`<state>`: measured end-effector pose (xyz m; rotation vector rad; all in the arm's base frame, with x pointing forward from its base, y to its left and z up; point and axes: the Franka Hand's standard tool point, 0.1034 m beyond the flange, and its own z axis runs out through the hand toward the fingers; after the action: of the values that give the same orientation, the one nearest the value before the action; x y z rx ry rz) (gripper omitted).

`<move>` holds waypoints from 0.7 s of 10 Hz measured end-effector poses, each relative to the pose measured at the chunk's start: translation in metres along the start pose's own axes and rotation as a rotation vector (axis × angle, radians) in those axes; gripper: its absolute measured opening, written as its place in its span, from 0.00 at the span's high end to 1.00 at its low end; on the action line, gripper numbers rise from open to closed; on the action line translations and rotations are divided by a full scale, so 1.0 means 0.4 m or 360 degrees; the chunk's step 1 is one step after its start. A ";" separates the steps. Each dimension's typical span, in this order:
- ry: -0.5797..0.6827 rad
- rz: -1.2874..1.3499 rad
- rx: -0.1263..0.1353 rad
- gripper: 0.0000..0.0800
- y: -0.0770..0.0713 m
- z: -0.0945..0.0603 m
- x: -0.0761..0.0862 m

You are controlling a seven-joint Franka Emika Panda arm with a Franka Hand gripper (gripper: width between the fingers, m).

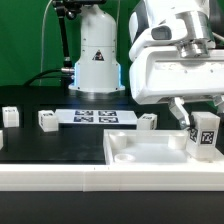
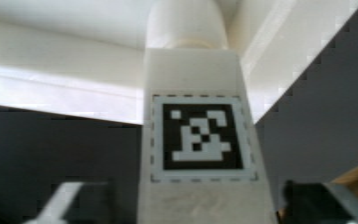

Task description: Assemble one leg

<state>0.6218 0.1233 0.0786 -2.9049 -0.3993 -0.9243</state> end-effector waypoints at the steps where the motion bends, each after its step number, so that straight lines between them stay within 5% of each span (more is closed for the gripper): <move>1: -0.0001 0.0000 0.0000 0.30 0.000 0.000 -0.001; 2: -0.0002 0.0000 0.0000 0.21 0.000 0.001 -0.001; 7: -0.0023 -0.0034 -0.0001 0.19 0.010 -0.008 0.005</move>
Offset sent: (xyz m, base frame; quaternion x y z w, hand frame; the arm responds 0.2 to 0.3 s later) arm 0.0000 0.0000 0.0000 0.0000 0.0000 0.0000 1.0000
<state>0.6226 0.1192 0.0826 -2.9152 -0.4318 -0.9071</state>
